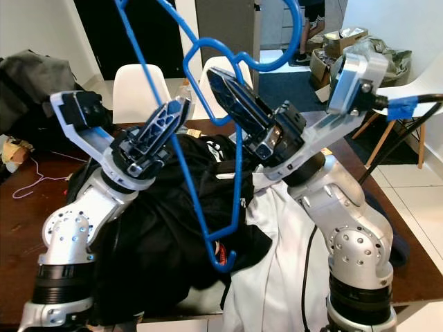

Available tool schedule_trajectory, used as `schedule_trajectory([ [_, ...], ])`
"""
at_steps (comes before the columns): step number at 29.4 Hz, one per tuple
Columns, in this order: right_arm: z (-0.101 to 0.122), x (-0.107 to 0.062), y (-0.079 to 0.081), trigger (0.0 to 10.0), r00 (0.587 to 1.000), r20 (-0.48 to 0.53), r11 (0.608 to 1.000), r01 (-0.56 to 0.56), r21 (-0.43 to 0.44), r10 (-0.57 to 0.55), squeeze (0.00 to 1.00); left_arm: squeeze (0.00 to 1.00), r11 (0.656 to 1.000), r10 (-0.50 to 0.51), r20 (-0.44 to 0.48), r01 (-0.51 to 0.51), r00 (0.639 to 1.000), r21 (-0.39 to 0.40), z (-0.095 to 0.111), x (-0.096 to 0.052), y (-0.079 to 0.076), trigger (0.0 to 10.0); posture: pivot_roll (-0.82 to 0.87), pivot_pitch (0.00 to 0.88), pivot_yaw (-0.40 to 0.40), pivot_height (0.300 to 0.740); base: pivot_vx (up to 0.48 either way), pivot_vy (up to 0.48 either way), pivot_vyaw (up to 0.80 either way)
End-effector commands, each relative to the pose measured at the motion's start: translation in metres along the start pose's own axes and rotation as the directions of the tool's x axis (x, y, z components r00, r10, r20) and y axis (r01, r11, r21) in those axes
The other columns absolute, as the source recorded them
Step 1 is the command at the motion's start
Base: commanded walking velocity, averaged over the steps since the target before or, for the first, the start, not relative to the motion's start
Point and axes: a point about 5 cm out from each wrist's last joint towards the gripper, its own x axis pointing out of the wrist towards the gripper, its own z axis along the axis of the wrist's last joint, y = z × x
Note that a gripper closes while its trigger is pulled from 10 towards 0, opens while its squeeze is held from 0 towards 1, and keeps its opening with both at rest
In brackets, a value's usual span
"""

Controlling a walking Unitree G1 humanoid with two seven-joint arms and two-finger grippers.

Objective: Hang hanger

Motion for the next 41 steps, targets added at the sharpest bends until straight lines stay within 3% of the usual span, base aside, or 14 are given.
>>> schedule_trajectory([
  [1,0.000,-0.004,-0.012,0.0,0.997,-0.004,0.996,0.081,-0.027,-0.081,0.00,1.00,0.998,0.006,0.004,-0.006,1.000,0.061,0.012,-0.001,-0.002,10.0,-0.09,0.000,0.074,0.736,0.000,0.000,0.00],
  [7,0.013,-0.020,-0.049,0.0,0.945,0.040,0.939,0.326,-0.108,-0.324,0.00,1.00,0.988,0.052,0.000,-0.052,0.999,0.147,0.026,-0.003,-0.004,10.0,-0.08,0.000,0.072,0.736,0.000,0.000,0.00],
  [13,0.037,-0.051,-0.095,0.0,0.772,0.129,0.740,0.634,-0.226,-0.622,0.00,1.00,0.962,0.133,-0.012,-0.126,0.991,0.241,0.037,-0.004,-0.005,10.0,-0.08,0.004,0.072,0.736,0.000,0.000,0.00],
  [14,0.046,-0.071,-0.114,0.0,0.636,0.161,0.556,0.750,-0.359,-0.755,0.00,1.00,0.951,0.183,-0.060,-0.161,0.981,0.266,0.033,-0.004,-0.005,10.0,-0.07,0.010,0.067,0.736,0.000,0.000,0.00],
  [16,0.046,-0.071,-0.114,0.0,0.636,0.161,0.556,0.750,-0.359,-0.755,0.00,1.00,0.951,0.183,-0.060,-0.161,0.981,0.266,0.033,-0.004,-0.005,10.0,-0.07,0.010,0.067,0.736,0.000,0.000,0.00],
  [17,0.056,-0.097,-0.130,0.0,0.460,0.215,0.309,0.811,-0.496,-0.861,0.00,1.00,0.926,0.245,-0.185,-0.173,0.952,0.337,0.023,-0.005,-0.007,10.0,-0.07,0.014,0.066,0.736,0.000,0.000,0.00],
  [18,0.056,-0.097,-0.130,0.0,0.460,0.215,0.309,0.811,-0.496,-0.861,0.00,1.00,0.926,0.245,-0.185,-0.173,0.952,0.337,0.023,-0.005,-0.007,10.0,-0.07,0.014,0.066,0.736,0.000,0.000,0.00],
  [20,0.069,-0.135,-0.145,0.0,0.236,0.319,-0.039,0.746,-0.664,-0.918,0.00,0.00,0.854,0.388,-0.447,-0.134,0.806,0.502,0.007,-0.018,-0.009,10.0,-0.06,0.019,0.062,0.736,0.000,0.000,0.00],
  [22,0.065,-0.148,-0.148,0.0,0.175,0.337,-0.130,0.687,-0.715,-0.925,0.00,0.00,0.789,0.501,-0.571,-0.072,0.650,0.610,0.003,-0.030,-0.007,10.0,-0.06,0.019,0.058,0.736,0.000,0.000,0.00],
  [28,0.060,-0.165,-0.152,0.0,0.096,0.403,-0.277,0.583,-0.764,-0.910,0.00,0.00,0.685,0.612,-0.610,0.047,0.503,0.727,-0.005,-0.030,-0.004,10.0,-0.05,0.019,0.053,0.736,0.000,0.000,0.00],
  [33,0.056,-0.179,-0.156,0.0,0.036,0.442,-0.360,0.523,-0.773,-0.896,0.00,0.00,0.628,0.593,-0.590,0.144,0.548,0.765,-0.028,-0.007,-0.011,10.0,-0.05,0.020,0.052,0.736,0.000,0.000,0.00],
  [34,0.052,-0.183,-0.158,6.7,0.025,0.440,-0.366,0.514,-0.776,-0.898,0.00,0.00,0.596,0.578,-0.564,0.166,0.590,0.785,-0.036,0.005,-0.016,10.0,-0.05,0.020,0.051,0.736,0.000,0.000,0.00],
  [36,0.045,-0.186,-0.160,10.0,0.021,0.413,-0.345,0.514,-0.785,-0.910,0.00,0.00,0.543,0.577,-0.515,0.174,0.633,0.822,-0.038,0.015,-0.018,10.0,-0.05,0.020,0.050,0.736,0.000,0.000,0.00],
  [41,0.003,-0.194,-0.164,10.0,0.003,0.278,-0.228,0.565,-0.793,-0.961,0.00,0.00,0.298,0.615,-0.293,0.128,0.733,0.946,-0.032,0.041,-0.015,10.0,-0.03,0.016,0.048,0.736,0.000,0.000,-0.41],
])
